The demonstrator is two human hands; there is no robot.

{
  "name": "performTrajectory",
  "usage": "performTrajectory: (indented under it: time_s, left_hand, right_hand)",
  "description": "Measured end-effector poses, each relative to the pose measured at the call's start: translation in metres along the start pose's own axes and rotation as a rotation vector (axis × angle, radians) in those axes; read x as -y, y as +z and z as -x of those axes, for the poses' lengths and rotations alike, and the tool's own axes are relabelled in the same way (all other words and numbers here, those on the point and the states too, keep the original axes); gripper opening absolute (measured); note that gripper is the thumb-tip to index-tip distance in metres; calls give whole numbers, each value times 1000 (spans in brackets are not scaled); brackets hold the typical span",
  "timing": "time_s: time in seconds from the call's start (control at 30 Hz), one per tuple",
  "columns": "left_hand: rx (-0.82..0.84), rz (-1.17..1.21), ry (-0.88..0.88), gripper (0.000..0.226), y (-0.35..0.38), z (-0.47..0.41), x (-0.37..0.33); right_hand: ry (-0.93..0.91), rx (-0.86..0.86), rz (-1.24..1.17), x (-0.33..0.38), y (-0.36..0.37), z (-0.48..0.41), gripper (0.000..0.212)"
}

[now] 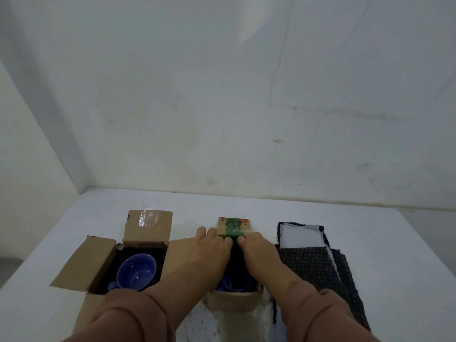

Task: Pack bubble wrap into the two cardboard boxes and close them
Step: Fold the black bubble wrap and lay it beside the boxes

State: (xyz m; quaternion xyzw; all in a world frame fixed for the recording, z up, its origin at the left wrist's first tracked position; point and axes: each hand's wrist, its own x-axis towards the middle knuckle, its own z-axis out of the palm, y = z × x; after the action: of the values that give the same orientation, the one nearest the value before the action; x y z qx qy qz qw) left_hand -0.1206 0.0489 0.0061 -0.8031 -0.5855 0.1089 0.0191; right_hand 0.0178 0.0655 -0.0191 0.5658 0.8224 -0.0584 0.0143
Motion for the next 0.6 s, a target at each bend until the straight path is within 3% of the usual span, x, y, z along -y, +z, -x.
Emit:
performTrajectory:
  time_s: [0.3,0.43,0.6]
  left_hand:
    - [21,-26,7,30,1,-7,-8]
    - [9,-33,13,18,1,-6,-6]
    - [44,-75,28,28,4,1,-5]
  right_hand:
    - [-92,-91,26,-5,8,3,17]
    - [-43,-49,56,-6,1,2,24]
    - [-95,-77,8,-6,10,3,15]
